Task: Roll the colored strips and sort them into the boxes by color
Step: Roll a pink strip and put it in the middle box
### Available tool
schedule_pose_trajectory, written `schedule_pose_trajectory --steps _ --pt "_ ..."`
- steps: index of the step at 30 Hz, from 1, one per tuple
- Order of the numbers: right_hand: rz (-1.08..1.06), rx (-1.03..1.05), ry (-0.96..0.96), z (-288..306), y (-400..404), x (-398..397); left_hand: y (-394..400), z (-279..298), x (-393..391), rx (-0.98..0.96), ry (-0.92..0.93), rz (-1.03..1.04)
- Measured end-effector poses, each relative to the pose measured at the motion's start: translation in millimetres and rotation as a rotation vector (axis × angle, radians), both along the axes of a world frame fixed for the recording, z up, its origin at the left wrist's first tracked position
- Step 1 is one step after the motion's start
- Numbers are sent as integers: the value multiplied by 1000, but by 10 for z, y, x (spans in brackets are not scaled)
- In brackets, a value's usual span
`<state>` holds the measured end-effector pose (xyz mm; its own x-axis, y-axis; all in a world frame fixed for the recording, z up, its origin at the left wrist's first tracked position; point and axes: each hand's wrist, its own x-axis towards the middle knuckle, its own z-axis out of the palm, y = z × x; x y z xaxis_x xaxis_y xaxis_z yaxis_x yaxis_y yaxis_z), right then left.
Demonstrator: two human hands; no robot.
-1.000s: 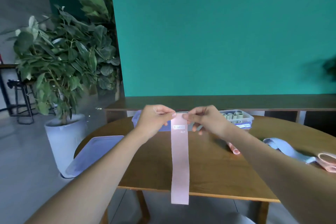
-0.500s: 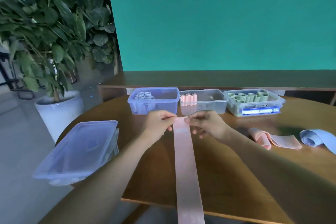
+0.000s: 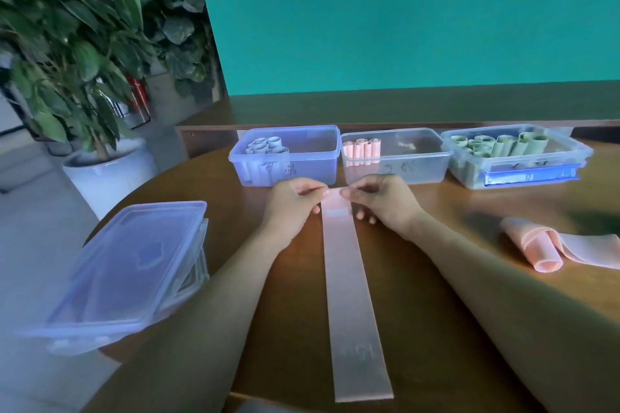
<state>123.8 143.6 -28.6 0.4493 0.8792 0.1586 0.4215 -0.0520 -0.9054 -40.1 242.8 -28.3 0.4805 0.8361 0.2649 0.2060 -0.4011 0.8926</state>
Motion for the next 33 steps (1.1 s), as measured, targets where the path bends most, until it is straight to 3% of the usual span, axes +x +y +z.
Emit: schedule_pose_trajectory --steps 7,15,24,33 --pt "-60 -26 -106 -28 53 54 173 -59 97 107 56 72" --pt "-26 -34 -180 -8 -259 -38 5 -53 -55 90 53 166" --pt "71 5 -229 2 -1027 -384 -612 -96 -540 123 138 52" --pt "302 107 -390 -14 -1771 -832 -1550 54 -1137 157 96 -227"
